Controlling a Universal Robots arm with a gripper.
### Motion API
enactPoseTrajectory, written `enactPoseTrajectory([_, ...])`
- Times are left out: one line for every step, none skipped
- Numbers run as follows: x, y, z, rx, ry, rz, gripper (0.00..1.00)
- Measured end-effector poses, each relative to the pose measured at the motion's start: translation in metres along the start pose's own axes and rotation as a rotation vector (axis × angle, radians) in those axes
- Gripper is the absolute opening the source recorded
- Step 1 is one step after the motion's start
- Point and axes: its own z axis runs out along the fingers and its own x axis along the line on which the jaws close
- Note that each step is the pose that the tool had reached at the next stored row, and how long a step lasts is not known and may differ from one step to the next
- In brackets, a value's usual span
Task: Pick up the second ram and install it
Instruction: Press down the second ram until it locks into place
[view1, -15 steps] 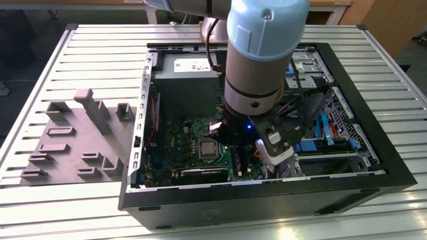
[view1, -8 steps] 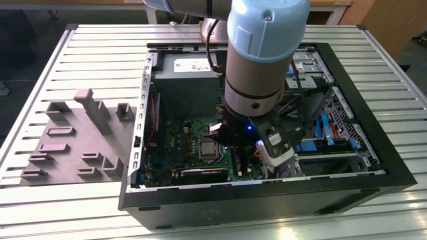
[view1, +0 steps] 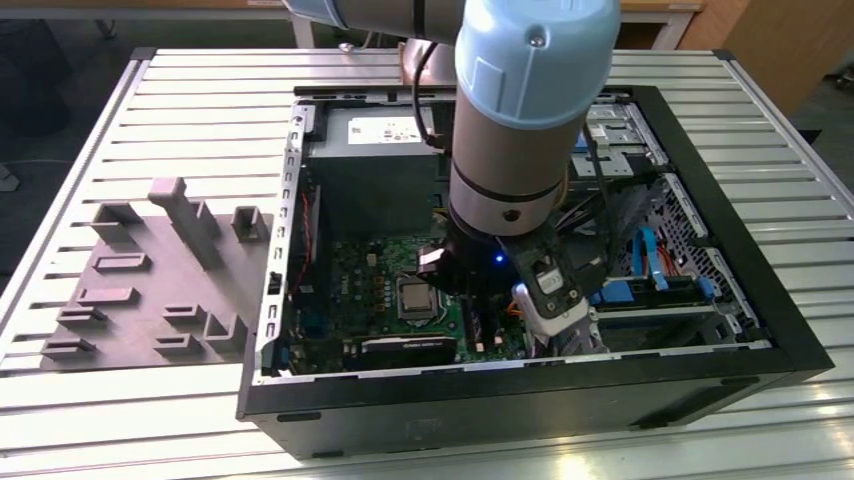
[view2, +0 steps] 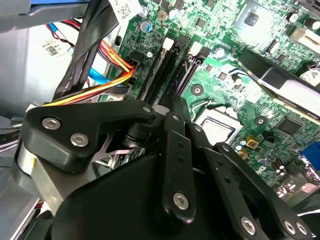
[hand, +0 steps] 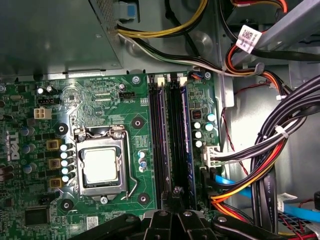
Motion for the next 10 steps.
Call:
enactPoseTrajectory([0.0000, -0.0003, 0.0006, -0.0001, -0.0001, 0.000, 0.11])
enactPoseTrajectory([0.0000, -0.0005, 0.0011, -0.0001, -0.0001, 0.000, 0.11])
enactPoseTrajectory([0.0000, -0.0007, 0.0013, 0.0000, 0.0000, 0.000, 0.11])
enactPoseTrajectory([0.0000, -0.0007, 0.0012, 0.0002, 0.0000, 0.000, 0.11])
enactPoseTrajectory([0.0000, -0.0007, 0.0012, 0.0002, 0.0000, 0.000, 0.11])
enactPoseTrajectory([0.0000, -0.0007, 0.0012, 0.0002, 0.0000, 0.000, 0.11])
enactPoseTrajectory([0.0000, -0.0007, 0.0012, 0.0003, 0.0000, 0.000, 0.11])
enactPoseTrajectory([0.0000, -0.0007, 0.0013, 0.0001, 0.0000, 0.000, 0.11])
enactPoseTrajectory([0.0000, -0.0007, 0.0013, 0.0001, 0.0000, 0.000, 0.11])
enactPoseTrajectory([0.0000, -0.0008, 0.0016, 0.0000, 0.0000, 0.000, 0.11])
